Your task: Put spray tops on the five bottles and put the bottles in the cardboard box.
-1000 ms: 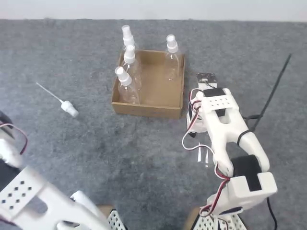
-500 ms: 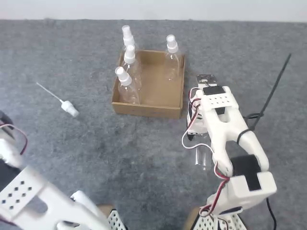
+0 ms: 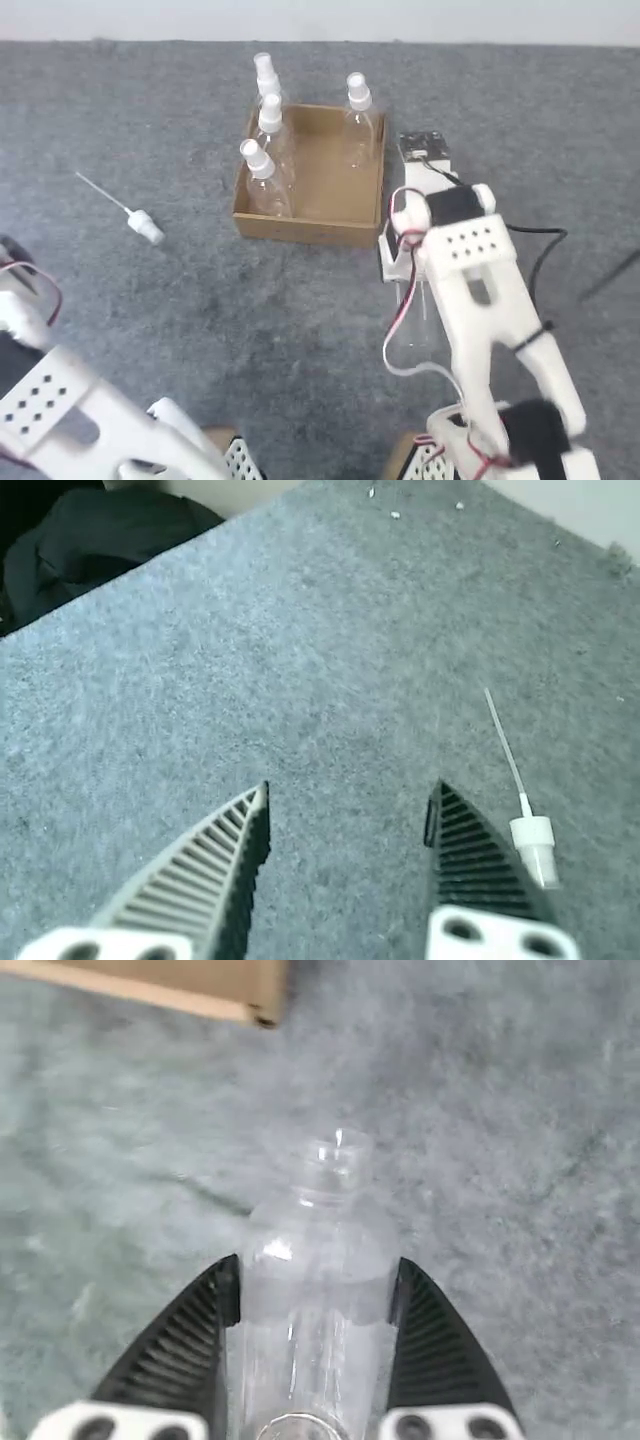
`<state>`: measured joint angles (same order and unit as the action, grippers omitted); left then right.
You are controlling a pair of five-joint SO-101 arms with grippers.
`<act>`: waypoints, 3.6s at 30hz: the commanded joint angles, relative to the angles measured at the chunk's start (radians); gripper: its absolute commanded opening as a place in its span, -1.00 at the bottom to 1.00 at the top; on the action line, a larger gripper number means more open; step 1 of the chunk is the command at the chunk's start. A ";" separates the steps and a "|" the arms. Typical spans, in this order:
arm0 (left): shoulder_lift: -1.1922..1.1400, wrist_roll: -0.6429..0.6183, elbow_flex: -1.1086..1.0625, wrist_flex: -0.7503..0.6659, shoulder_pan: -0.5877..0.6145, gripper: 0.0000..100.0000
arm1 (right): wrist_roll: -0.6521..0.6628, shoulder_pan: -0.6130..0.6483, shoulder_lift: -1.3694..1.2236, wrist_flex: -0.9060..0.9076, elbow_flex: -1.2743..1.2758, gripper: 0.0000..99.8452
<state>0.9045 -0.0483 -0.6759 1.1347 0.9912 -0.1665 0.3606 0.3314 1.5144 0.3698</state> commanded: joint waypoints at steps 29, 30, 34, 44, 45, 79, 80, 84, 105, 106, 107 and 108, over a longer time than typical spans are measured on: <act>-0.103 0.092 -0.025 0.002 -0.256 -0.53 | -0.006 0.271 0.260 -0.182 0.160 -0.96; -0.149 0.092 -0.001 0.003 -0.256 -0.53 | -0.006 0.271 0.260 -0.200 0.178 -0.96; -0.361 0.087 0.134 0.061 -0.259 -0.53 | -0.006 0.254 0.260 -0.255 0.222 -0.96; -0.726 0.017 0.390 0.078 -0.259 -0.52 | -0.006 0.223 0.260 -0.321 0.281 -0.96; -0.749 -0.006 0.414 0.078 -0.259 -0.52 | -0.006 0.223 0.259 -0.321 0.281 -0.96; -1.347 -0.161 0.593 -0.595 -0.436 -0.77 | -0.006 0.223 0.249 -0.384 0.341 -0.96; -1.364 -0.146 0.602 -0.582 -0.430 -0.78 | -0.006 0.223 0.249 -0.384 0.341 -0.96; -1.424 -0.100 0.685 -0.457 -0.425 -0.78 | -0.006 0.223 0.249 -0.384 0.341 -0.96; -1.533 -0.025 1.081 0.307 -0.353 -0.78 | -0.005 0.223 0.254 -0.383 0.341 -0.96; -1.521 -0.006 1.081 0.338 -0.353 -0.78 | -0.005 0.223 0.254 -0.383 0.341 -0.96; -1.510 0.011 1.081 0.364 -0.353 -0.78 | -0.005 0.223 0.255 -0.383 0.341 -0.96; -1.499 0.021 1.079 0.387 -0.350 -0.78 | -0.005 0.223 0.255 -0.383 0.341 -0.96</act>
<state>-0.7035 -0.0775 0.3475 1.4124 0.6291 -0.1665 0.5953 0.5416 1.1462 0.7242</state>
